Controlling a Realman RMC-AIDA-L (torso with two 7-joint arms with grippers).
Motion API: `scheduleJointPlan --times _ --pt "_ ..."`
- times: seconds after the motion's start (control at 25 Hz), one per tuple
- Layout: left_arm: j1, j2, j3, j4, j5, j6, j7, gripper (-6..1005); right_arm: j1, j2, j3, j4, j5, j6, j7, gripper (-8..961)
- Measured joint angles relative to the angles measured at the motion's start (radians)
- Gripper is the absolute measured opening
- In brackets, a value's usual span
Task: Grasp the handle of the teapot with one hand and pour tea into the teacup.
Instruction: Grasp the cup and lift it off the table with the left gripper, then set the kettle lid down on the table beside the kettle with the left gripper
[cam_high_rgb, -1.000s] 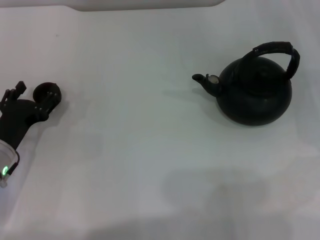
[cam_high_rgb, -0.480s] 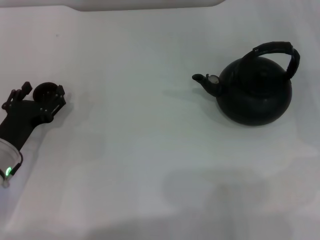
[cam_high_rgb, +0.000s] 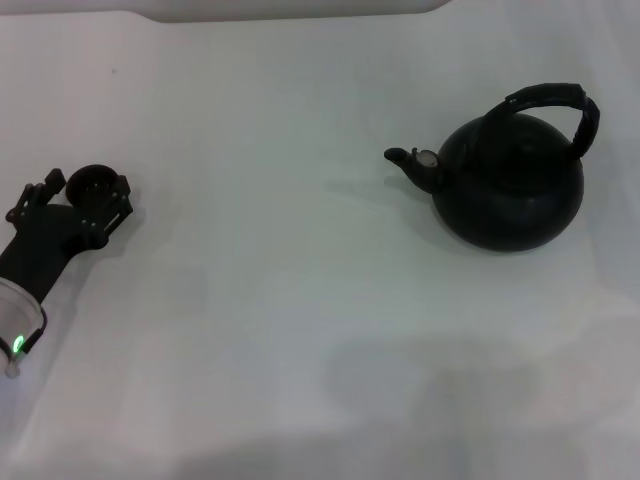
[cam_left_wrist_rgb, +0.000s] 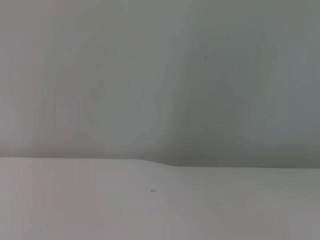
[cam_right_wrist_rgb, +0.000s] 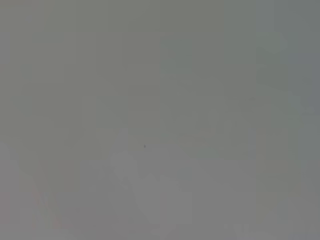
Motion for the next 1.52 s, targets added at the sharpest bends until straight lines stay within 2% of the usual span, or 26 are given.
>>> scheduleJointPlan --times 0.84,1.04,1.28,1.52 --pt "-0.012 0.003 0.000 0.004 0.000 0.052 0.000 877 -0.006 0.000 0.001 0.010 0.000 0.023 0.000 751" --pt "-0.009 0.003 0.000 -0.002 0.005 0.051 0.000 796 -0.014 0.000 0.008 0.011 0.000 0.023 0.000 751" --pt "-0.014 0.005 0.000 -0.009 0.062 0.012 -0.001 702 -0.018 0.000 0.011 0.011 0.001 0.023 0.000 752" --pt "-0.033 0.001 0.000 -0.073 0.208 -0.012 0.000 702 -0.019 0.000 0.009 0.012 0.002 0.023 0.000 753"
